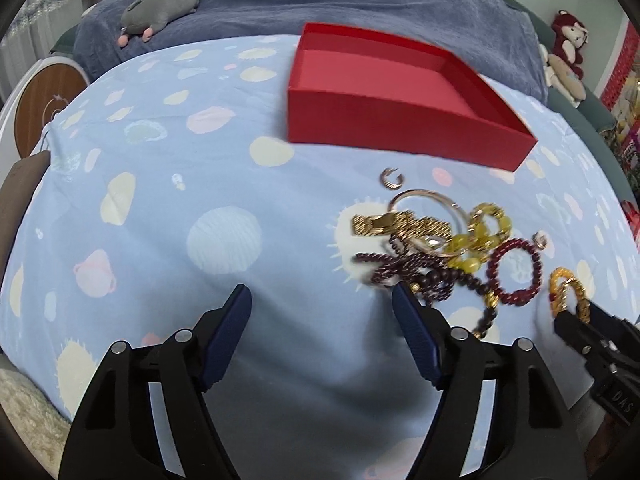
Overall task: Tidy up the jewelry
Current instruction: 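Grasp the dark purple beaded bracelet with the left tool while the right tool grasps the gold bangle, then carry both bracelets over the red box and open both tools to drop them, then move both tools back from the red box to the jewelry pile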
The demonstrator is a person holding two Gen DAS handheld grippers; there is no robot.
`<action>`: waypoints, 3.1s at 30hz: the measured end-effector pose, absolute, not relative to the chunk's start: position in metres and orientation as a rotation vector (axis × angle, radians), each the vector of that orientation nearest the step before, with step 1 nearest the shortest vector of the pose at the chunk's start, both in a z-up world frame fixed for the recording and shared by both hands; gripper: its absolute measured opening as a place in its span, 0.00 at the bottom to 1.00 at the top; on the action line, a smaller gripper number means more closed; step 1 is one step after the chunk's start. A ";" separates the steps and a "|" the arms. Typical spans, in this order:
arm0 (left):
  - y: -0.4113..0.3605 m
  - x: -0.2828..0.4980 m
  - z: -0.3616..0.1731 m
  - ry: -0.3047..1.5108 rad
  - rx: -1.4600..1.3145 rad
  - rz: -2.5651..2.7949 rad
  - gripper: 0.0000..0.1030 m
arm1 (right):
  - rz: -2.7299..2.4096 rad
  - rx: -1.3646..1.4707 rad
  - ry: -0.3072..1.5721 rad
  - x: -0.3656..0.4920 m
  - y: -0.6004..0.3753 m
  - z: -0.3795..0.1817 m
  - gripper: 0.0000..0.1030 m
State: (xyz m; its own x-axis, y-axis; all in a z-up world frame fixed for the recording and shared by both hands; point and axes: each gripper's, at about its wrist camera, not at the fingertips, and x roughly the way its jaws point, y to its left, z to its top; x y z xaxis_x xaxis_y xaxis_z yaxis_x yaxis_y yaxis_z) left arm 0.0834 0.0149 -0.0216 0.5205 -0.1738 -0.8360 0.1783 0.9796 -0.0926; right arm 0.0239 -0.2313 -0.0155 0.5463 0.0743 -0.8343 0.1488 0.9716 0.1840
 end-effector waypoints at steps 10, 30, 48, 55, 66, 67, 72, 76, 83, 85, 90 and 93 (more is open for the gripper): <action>-0.004 0.100 -0.023 1.023 -0.040 -0.255 0.52 | -0.048 0.258 1.000 0.023 -0.233 -0.017 0.56; 0.006 0.077 0.009 0.947 -0.109 -0.312 0.06 | -0.008 0.277 0.971 0.019 -0.228 -0.002 0.56; -0.009 0.163 0.095 0.814 -0.151 -0.365 0.06 | 0.084 0.283 0.846 0.133 -0.243 0.067 0.56; -0.031 0.260 0.097 0.801 -0.128 -0.352 0.06 | 0.064 0.272 0.842 0.235 -0.250 0.069 0.56; -0.047 0.355 0.051 0.880 -0.091 -0.288 0.07 | 0.043 0.230 0.918 0.337 -0.248 0.035 0.56; -0.047 0.358 0.048 0.886 -0.092 -0.288 0.07 | 0.043 0.238 0.923 0.342 -0.249 0.033 0.56; -0.041 0.365 0.045 0.872 -0.102 -0.247 0.40 | 0.002 0.222 0.917 0.347 -0.251 0.030 0.63; -0.034 0.354 0.053 0.844 -0.109 -0.233 0.50 | 0.000 0.255 0.893 0.333 -0.260 0.038 0.64; -0.022 0.303 0.073 0.823 -0.084 -0.253 0.52 | 0.010 0.218 0.857 0.269 -0.266 0.061 0.64; -0.018 0.283 0.076 0.818 -0.079 -0.255 0.57 | 0.007 0.217 0.857 0.245 -0.267 0.063 0.64; -0.009 0.228 0.074 0.844 -0.078 -0.265 0.58 | -0.003 0.231 0.883 0.178 -0.269 0.059 0.64; -0.001 0.196 0.069 0.862 -0.071 -0.261 0.58 | -0.012 0.236 0.908 0.141 -0.268 0.052 0.64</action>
